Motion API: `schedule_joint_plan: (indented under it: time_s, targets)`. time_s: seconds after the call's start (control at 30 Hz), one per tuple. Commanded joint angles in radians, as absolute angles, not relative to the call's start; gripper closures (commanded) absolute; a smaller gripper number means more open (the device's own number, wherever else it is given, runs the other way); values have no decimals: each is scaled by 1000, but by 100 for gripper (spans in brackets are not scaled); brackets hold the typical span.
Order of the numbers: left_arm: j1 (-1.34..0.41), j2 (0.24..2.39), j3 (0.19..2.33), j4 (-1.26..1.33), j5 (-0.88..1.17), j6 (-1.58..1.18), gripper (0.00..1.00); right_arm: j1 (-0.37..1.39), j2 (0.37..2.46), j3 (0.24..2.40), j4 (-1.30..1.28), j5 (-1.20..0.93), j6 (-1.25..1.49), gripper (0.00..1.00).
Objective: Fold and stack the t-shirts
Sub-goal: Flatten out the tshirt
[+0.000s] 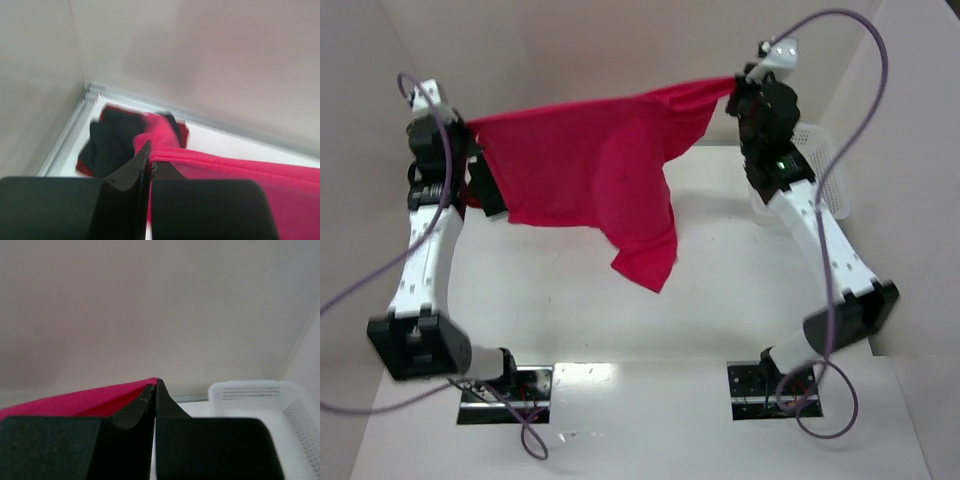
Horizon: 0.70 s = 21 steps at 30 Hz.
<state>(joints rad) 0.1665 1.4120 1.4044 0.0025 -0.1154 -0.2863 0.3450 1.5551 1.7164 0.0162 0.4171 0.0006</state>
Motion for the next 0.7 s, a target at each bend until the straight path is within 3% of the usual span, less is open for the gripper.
schedule_joint_plan:
  time_s: [0.0, 0.2, 0.43, 0.67]
  targets:
    - [181, 1103, 1326, -32, -120, -264, 100, 322, 1234, 1629, 34, 472, -84, 100]
    - [181, 868, 1310, -147, -95, -282, 100, 359, 1025, 1612, -37, 456, -100, 100]
    - [161, 729, 1370, -285, -129, -311, 100, 359, 976, 1681, -149, 408, -48, 100]
    - [161, 810, 1237, -292, -150, -371, 100, 359, 1071, 1415, -101, 534, 32, 100]
